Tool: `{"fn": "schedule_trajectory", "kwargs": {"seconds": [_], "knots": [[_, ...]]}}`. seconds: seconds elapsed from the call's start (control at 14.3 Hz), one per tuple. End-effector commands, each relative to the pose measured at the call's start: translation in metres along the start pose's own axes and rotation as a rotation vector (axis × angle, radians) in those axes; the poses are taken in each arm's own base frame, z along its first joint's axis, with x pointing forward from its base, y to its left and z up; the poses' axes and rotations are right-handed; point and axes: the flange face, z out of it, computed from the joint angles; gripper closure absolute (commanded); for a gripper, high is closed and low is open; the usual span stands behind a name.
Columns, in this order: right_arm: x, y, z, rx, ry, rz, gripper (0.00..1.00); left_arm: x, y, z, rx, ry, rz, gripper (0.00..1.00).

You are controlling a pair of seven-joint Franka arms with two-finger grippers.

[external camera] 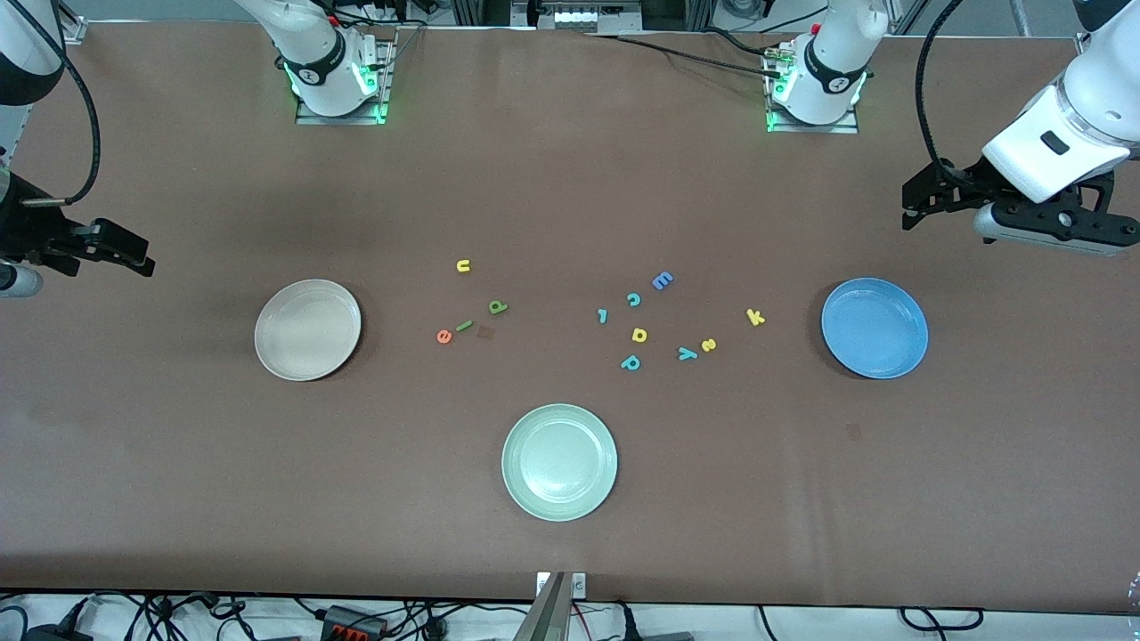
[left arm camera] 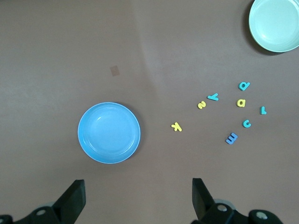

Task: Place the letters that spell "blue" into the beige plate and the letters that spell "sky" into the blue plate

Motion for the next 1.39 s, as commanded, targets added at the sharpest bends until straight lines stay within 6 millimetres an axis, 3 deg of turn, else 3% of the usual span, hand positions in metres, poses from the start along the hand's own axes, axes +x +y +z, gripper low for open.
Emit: {"fn": "schedule_trajectory", "kwargs": {"seconds": [0.0,1.32], "knots": [[-0.01,-0.001,-0.005,0.016,0.011,0.004,0.0,0.003,0.0,-0.006,0.016,0.001,0.009,0.0],[-0.013,-0.004,0.006,0.011,-0.052,-0.016,0.0,0.003,-0.001,-0.006,0.016,0.0,0.007,0.0]]}}
